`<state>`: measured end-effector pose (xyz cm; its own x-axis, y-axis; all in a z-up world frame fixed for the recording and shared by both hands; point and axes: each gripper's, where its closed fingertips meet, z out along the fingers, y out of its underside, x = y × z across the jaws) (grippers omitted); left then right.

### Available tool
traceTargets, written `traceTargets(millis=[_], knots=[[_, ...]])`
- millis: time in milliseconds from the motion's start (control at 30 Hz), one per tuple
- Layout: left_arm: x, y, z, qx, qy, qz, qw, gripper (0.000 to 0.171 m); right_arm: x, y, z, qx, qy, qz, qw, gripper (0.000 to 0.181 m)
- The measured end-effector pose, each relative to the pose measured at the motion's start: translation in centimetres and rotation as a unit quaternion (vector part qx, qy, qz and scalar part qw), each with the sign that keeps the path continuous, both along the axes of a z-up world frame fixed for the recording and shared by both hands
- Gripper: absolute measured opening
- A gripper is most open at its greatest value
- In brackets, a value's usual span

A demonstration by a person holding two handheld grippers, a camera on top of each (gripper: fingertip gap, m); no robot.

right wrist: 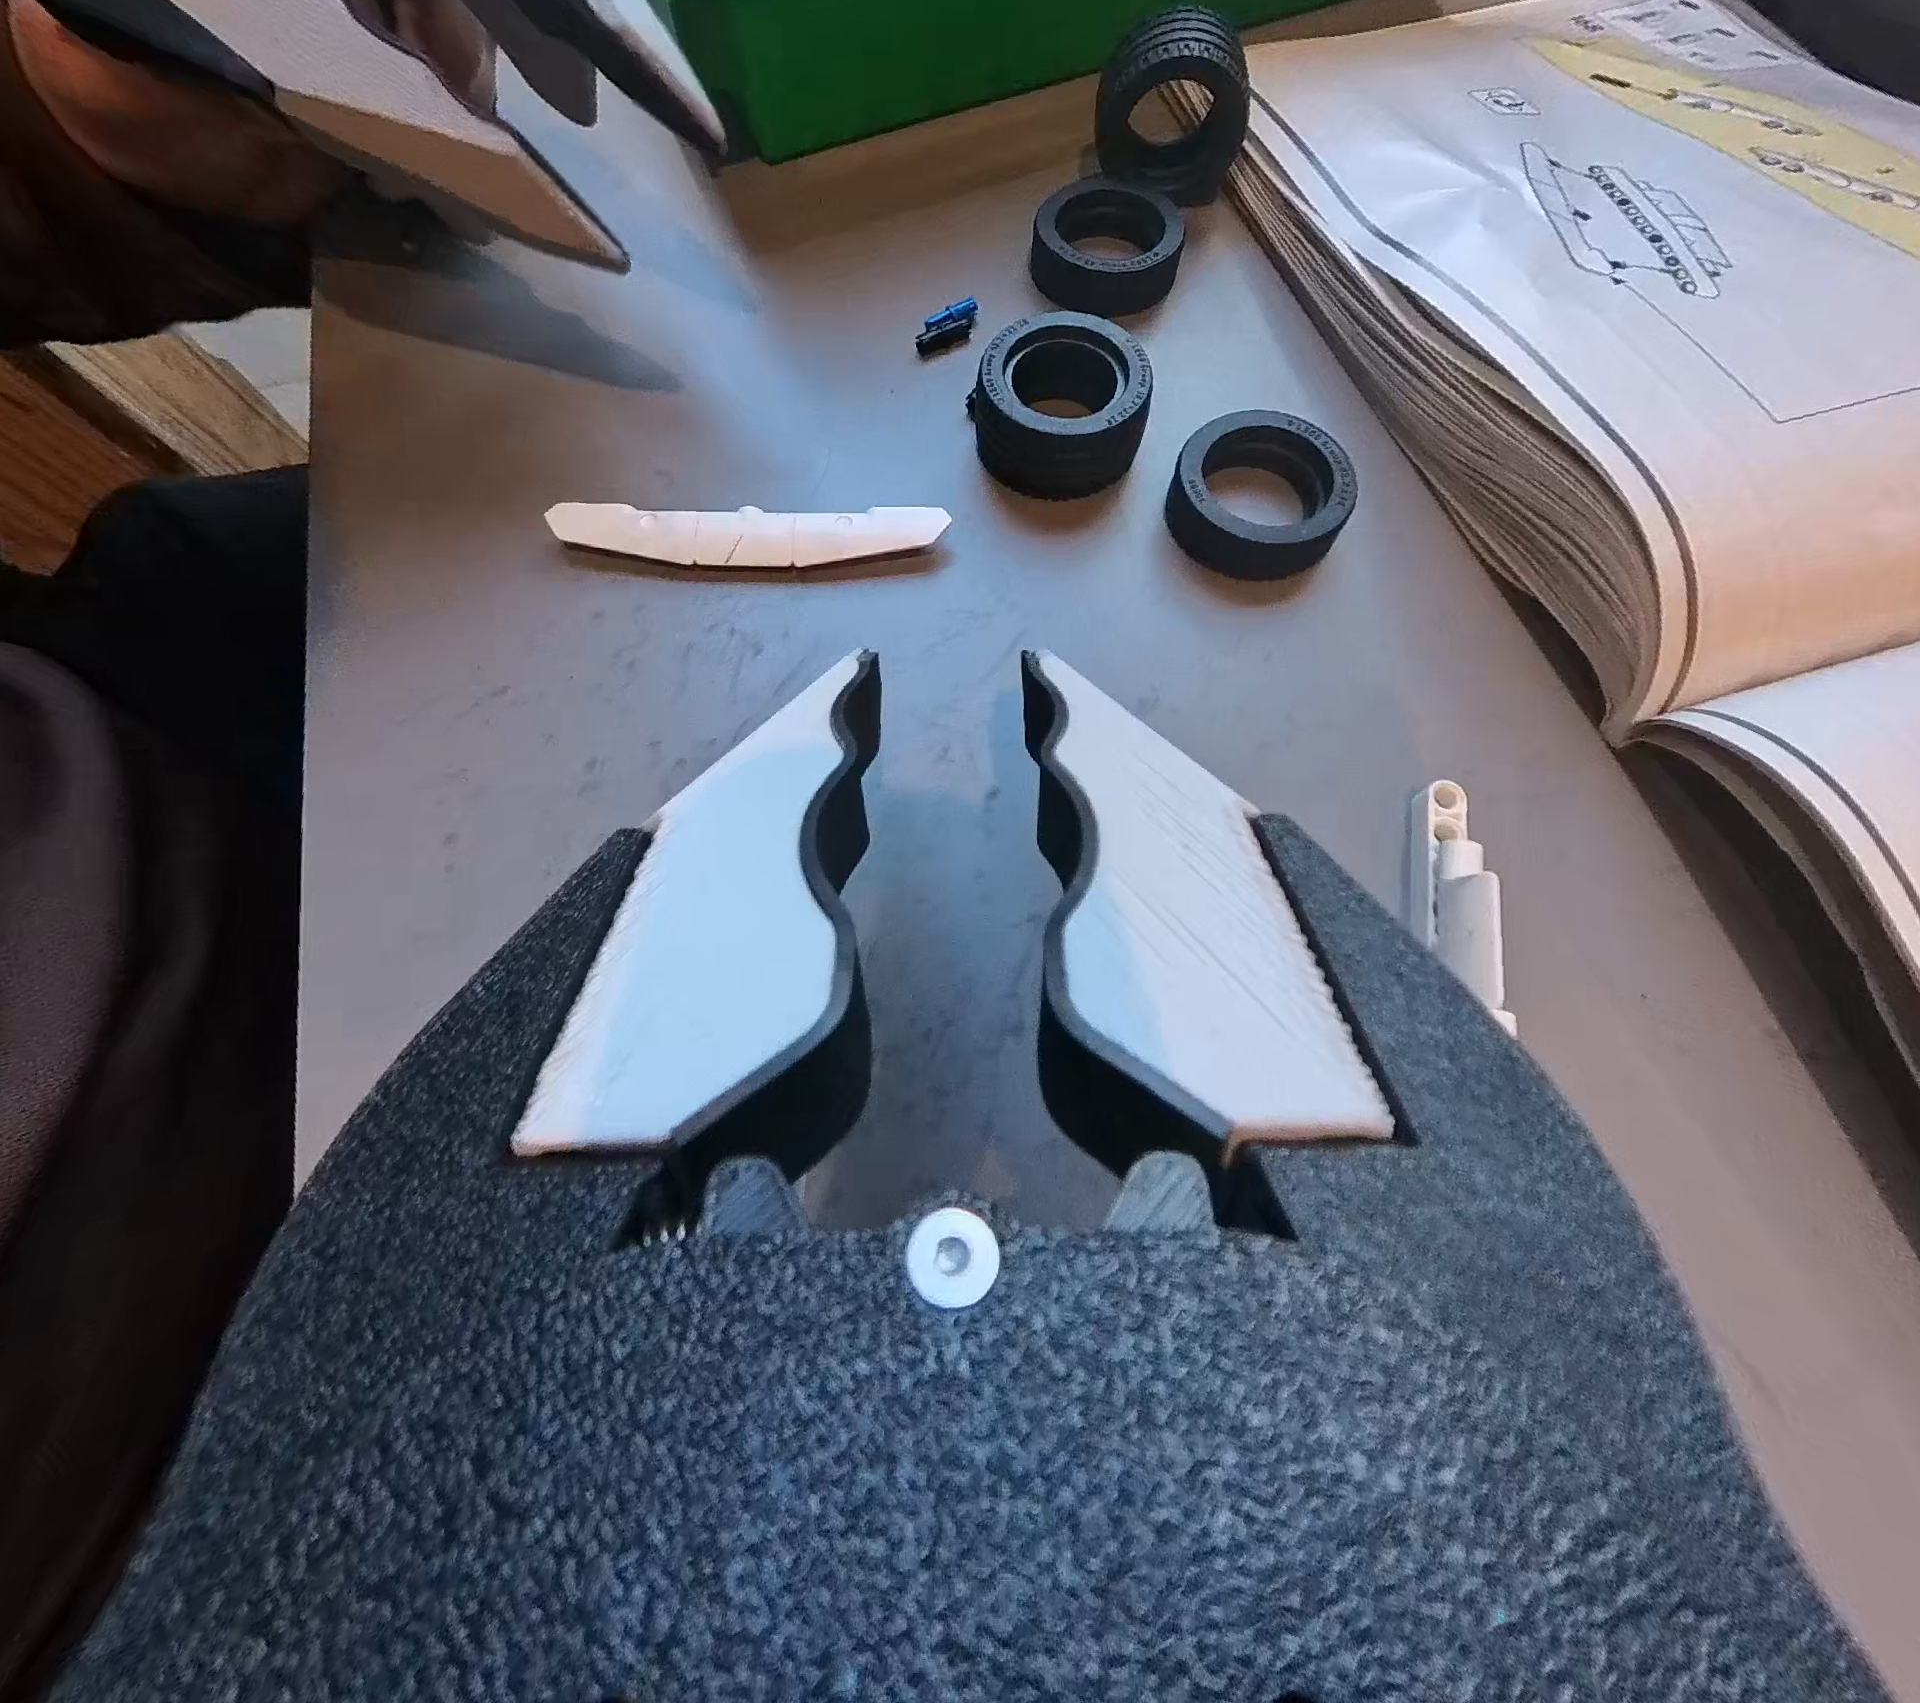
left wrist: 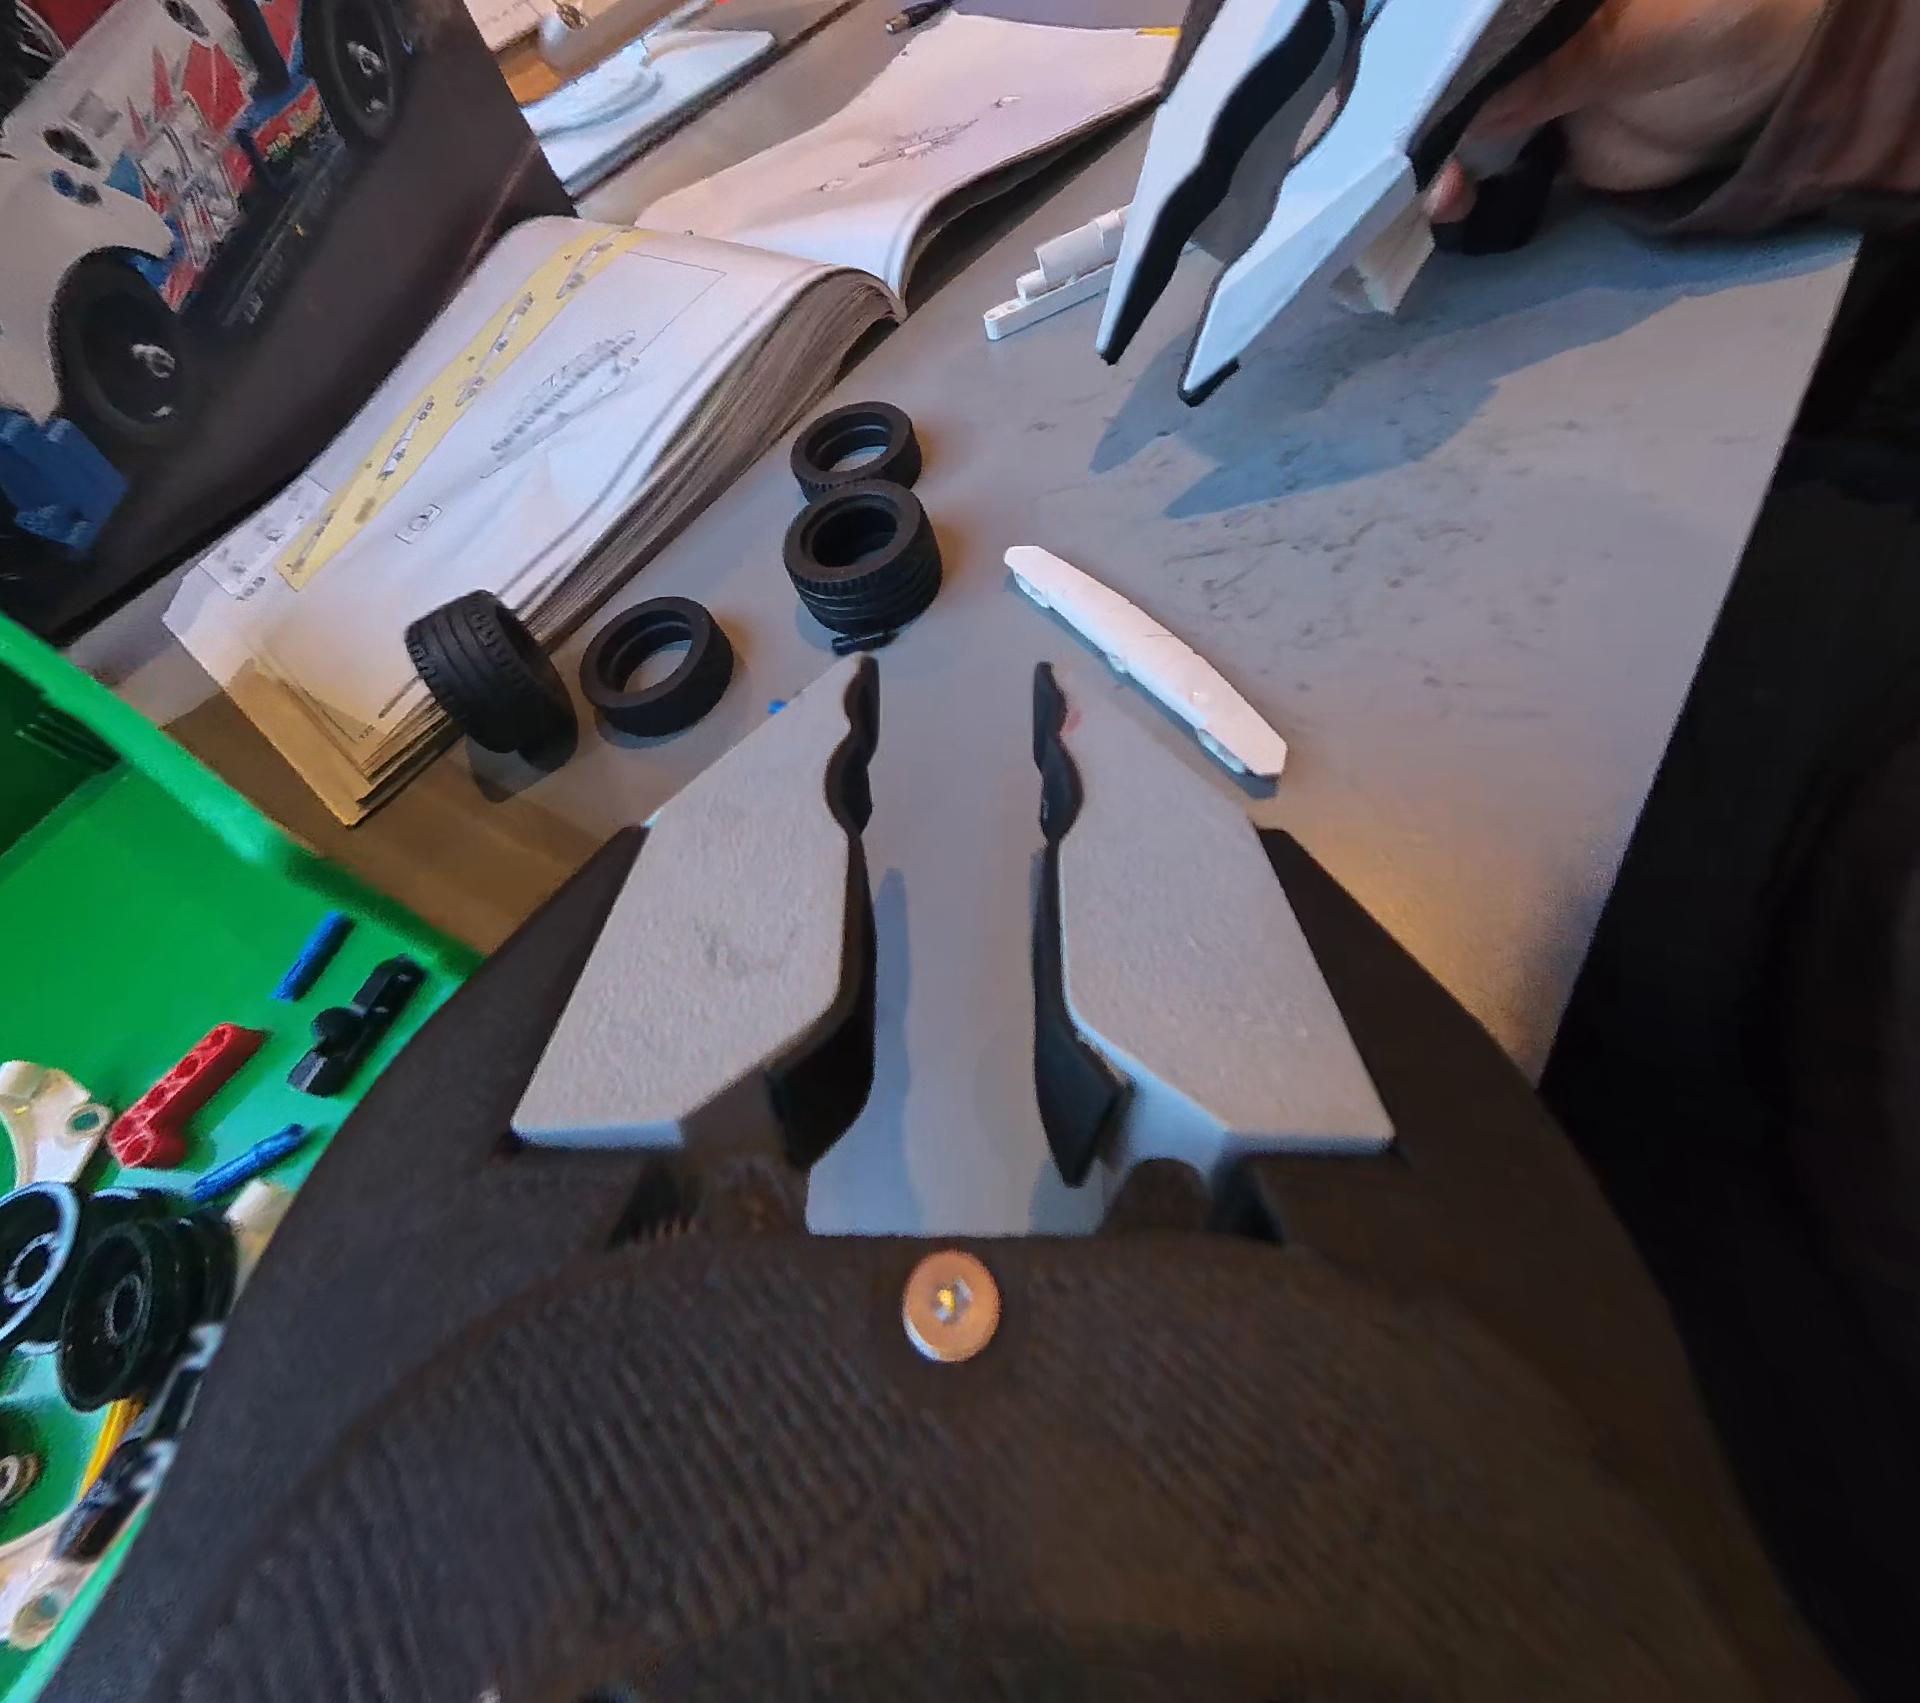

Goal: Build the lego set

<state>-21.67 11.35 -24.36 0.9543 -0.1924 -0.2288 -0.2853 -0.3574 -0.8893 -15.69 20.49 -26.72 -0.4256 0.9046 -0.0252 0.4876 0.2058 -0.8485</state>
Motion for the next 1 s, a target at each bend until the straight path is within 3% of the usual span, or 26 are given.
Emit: traceTargets(millis=[200, 267, 367, 467, 833, 933, 1000], knots=[[4.9, -0.8, -4.4, -0.180, -0.074, -0.091, 0.977, 0.023, 0.0, 0.1, 0.1, -0.003, 0.001, -0.002, 1.000, 0.027], [6.2, -0.4, -5.1, -0.208, -0.085, -0.113, 0.968, 0.025, -0.1, 0.1, 0.1, -0.006, 0.001, -0.004, 1.000, 0.027], [8.5, 2.7, -3.9, -0.179, -0.111, -0.130, 0.969, 0.020, -0.1, 0.2, 0.2, -0.008, 0.002, -0.007, 1.000, 0.026], [10.4, 4.9, -3.9, -0.181, -0.116, -0.148, 0.965, 0.027, -0.2, 0.4, 0.1, -0.009, 0.000, -0.011, 1.000, 0.026], [8.7, 3.6, -3.6, -0.183, -0.163, -0.122, 0.962, 0.029, 2.0, 1.4, 0.4, 0.009, 0.009, -0.015, 1.000, 0.030], [7.9, 3.4, -3.3, -0.168, -0.153, -0.115, 0.967, 0.029, 4.5, -0.4, 0.2, -0.046, -0.032, 0.029, 0.998, 0.045], [7.4, 3.6, -3.7, -0.178, -0.143, -0.108, 0.967, 0.032, 5.7, -1.0, -1.0, -0.035, -0.062, 0.036, 0.997, 0.047]])
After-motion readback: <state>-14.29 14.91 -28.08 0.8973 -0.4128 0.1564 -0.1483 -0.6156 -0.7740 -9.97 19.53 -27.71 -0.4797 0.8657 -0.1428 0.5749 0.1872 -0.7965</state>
